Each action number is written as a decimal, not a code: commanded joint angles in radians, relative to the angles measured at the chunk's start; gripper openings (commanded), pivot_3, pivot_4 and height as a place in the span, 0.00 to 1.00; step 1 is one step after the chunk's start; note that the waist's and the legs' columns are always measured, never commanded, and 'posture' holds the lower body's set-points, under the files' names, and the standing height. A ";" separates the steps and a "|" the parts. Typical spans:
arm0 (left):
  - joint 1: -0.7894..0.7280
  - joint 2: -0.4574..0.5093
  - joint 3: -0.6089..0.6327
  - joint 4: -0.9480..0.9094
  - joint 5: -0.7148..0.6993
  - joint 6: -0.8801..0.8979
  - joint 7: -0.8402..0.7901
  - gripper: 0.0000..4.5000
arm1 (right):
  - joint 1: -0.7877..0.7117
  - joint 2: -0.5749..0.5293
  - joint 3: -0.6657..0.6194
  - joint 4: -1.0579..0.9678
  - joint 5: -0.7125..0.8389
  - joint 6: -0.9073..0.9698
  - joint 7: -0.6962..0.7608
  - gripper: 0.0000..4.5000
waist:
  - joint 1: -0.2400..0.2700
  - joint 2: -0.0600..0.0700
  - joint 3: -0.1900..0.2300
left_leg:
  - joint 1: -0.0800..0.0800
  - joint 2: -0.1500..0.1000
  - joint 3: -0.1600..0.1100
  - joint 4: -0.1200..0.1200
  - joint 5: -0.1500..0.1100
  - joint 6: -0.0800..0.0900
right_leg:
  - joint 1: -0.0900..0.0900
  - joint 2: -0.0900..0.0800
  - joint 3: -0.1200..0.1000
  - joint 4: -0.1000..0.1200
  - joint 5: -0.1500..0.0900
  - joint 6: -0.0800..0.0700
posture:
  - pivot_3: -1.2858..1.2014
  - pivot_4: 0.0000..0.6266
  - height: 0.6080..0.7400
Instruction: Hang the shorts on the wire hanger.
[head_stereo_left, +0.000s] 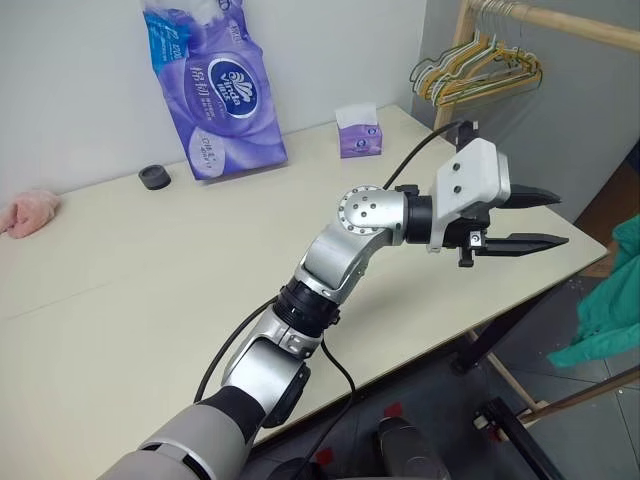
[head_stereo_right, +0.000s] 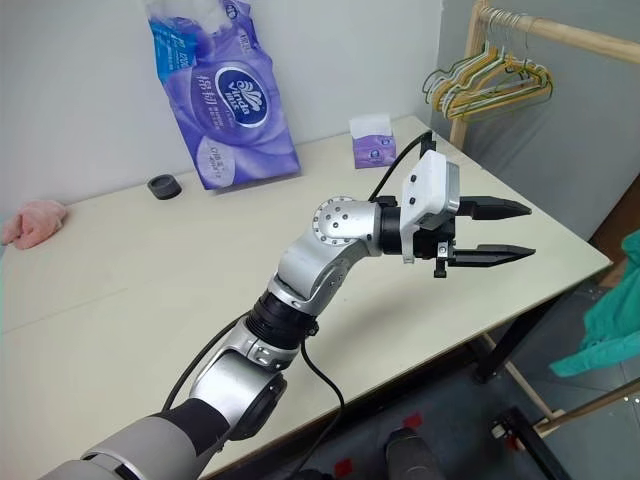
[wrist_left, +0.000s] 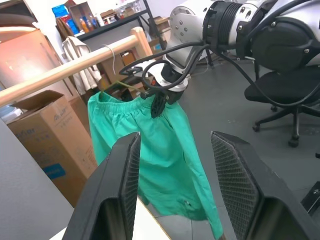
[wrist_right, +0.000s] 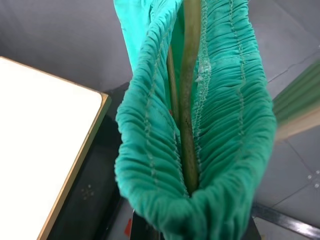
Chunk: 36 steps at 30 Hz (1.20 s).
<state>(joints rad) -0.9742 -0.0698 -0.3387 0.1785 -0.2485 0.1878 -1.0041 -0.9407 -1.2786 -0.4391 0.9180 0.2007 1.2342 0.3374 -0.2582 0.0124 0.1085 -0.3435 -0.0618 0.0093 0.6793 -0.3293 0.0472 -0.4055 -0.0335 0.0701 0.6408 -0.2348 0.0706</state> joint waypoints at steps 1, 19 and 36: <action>-0.019 -0.010 -0.004 -0.017 -0.009 -0.013 -0.012 0.52 | 0.027 0.009 -0.050 -0.100 0.029 0.026 -0.007 0.00 | -0.003 0.000 0.000 | 0.000 0.000 0.000 0.000 0.000 0.000 | 0.000 0.000 0.000 0.000 0.000 0.000 | 0.38 0.15 1.00; -0.019 -0.018 -0.010 -0.017 -0.003 -0.023 -0.031 0.54 | 0.159 0.122 -0.286 -0.567 0.045 0.251 -0.101 0.99 | -0.025 0.000 0.000 | 0.000 0.000 0.000 0.000 0.000 0.000 | 0.000 0.000 0.001 0.000 0.001 0.002 | 0.37 0.12 1.00; 0.002 0.048 0.018 0.011 0.052 -0.023 0.032 0.54 | 0.337 0.226 -0.145 -1.229 -0.096 -0.144 -0.210 0.99 | -0.062 0.000 0.000 | -0.001 0.001 0.000 0.001 0.000 0.000 | -0.001 0.000 0.001 0.001 0.001 0.003 | 0.37 0.12 1.00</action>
<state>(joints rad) -0.9730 -0.0386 -0.3498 0.1943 -0.2136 0.1723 -1.0030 -0.6079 -1.0569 -0.6007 -0.2298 0.1162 1.1760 0.1140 -0.3203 0.0128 0.1081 -0.3444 -0.0611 0.0089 0.6799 -0.3294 0.0470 -0.4068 -0.0334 0.0709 0.6412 -0.2340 0.0740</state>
